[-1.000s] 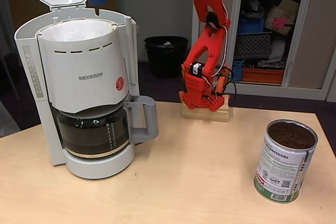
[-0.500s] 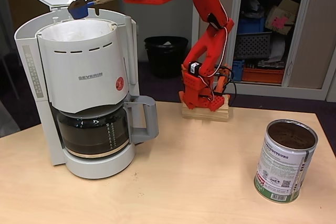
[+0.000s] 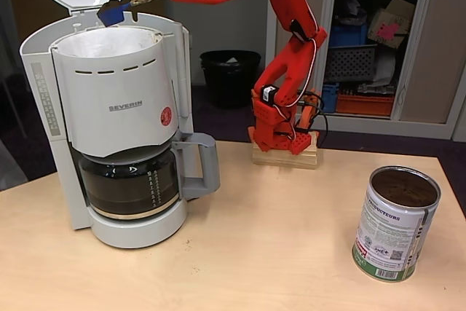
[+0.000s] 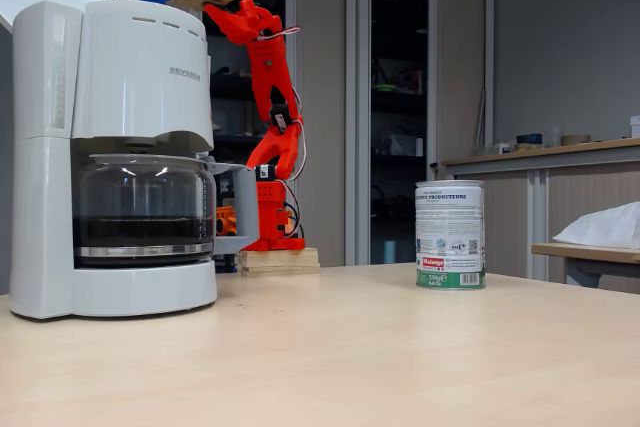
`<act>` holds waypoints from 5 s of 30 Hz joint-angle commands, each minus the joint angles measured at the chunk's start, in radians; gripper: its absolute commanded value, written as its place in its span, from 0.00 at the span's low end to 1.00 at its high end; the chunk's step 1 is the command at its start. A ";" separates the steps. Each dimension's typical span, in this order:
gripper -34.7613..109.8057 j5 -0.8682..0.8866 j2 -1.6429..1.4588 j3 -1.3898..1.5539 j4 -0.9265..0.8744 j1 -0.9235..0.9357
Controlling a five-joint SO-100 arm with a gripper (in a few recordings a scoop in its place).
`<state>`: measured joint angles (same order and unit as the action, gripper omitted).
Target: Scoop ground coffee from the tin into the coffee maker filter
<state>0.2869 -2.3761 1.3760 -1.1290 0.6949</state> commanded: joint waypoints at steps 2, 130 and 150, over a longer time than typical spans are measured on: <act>0.24 0.103 -0.021 -0.040 -0.018 0.000; 0.24 2.867 -0.298 0.718 1.284 0.241; 0.24 1.287 -0.330 0.399 0.888 -0.080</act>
<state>1.9113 -2.6722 1.8392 -0.1074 0.6842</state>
